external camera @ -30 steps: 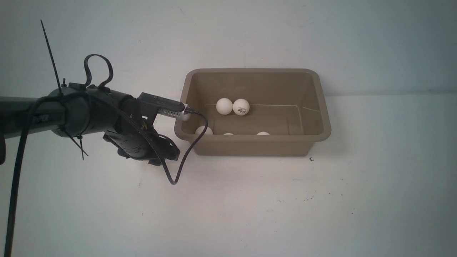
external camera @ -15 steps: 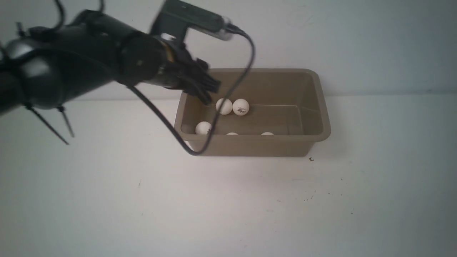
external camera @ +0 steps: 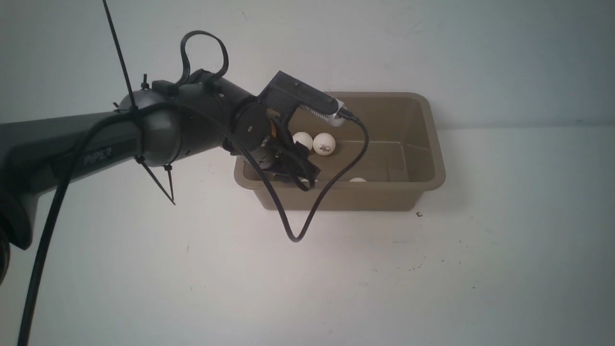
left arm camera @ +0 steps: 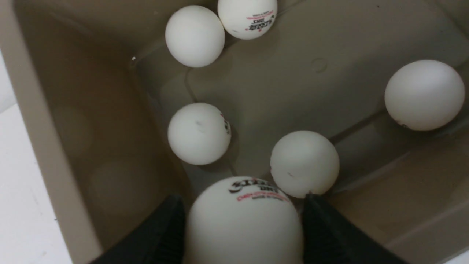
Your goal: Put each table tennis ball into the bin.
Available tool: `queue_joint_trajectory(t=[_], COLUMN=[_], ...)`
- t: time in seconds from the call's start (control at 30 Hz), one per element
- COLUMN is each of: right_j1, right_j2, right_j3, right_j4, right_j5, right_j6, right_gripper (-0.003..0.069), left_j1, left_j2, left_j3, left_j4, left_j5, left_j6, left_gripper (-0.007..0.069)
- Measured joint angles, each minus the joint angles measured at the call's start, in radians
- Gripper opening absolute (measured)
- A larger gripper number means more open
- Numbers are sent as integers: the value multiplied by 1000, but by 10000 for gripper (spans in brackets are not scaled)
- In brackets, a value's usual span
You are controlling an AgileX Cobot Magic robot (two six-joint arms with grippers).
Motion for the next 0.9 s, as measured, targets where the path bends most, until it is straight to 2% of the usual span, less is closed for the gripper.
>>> queue_joint_trajectory(t=[0.07,0.13,0.2,0.3,0.37,0.4,0.43,0.53,0.6,0.67,0.8,0.9], right_j1=[0,0,0,0,0,0,0,0,0,0,0,0], right_j2=[0,0,0,0,0,0,0,0,0,0,-1,-36], right_j3=[0,0,0,0,0,0,0,0,0,0,1,36], right_j4=[0,0,0,-4,-24,-26,-50,-107,-126,-180,-243,-291], right_j5=[10,13,13,13,13,14,14,15,15,14,-5,-82], right_j6=[0,0,0,0,0,0,-5,-25,-35,-50,-52,-55], right_gripper=[-11,-11,-11,-11,-11,-11,-11,-11,-11,-11,-11,-11], left_j1=[0,0,0,-4,-7,-7,-7,-9,-9,-9,-9,-9], left_j2=[0,0,-2,-50,-145,-145,-264,-518,-599,-793,-1011,-1257], left_j3=[-3,-4,-14,-15,-15,-15,-14,22,50,171,349,569], left_j4=[-16,-20,-20,-11,3,3,10,28,37,70,136,233], left_j5=[0,1,9,29,31,31,40,48,48,51,65,80], left_j6=[0,-3,-3,-1,1,1,1,1,1,1,-21,-156], left_gripper=[515,567,580,503,362,362,217,36,17,-3,-4,-4])
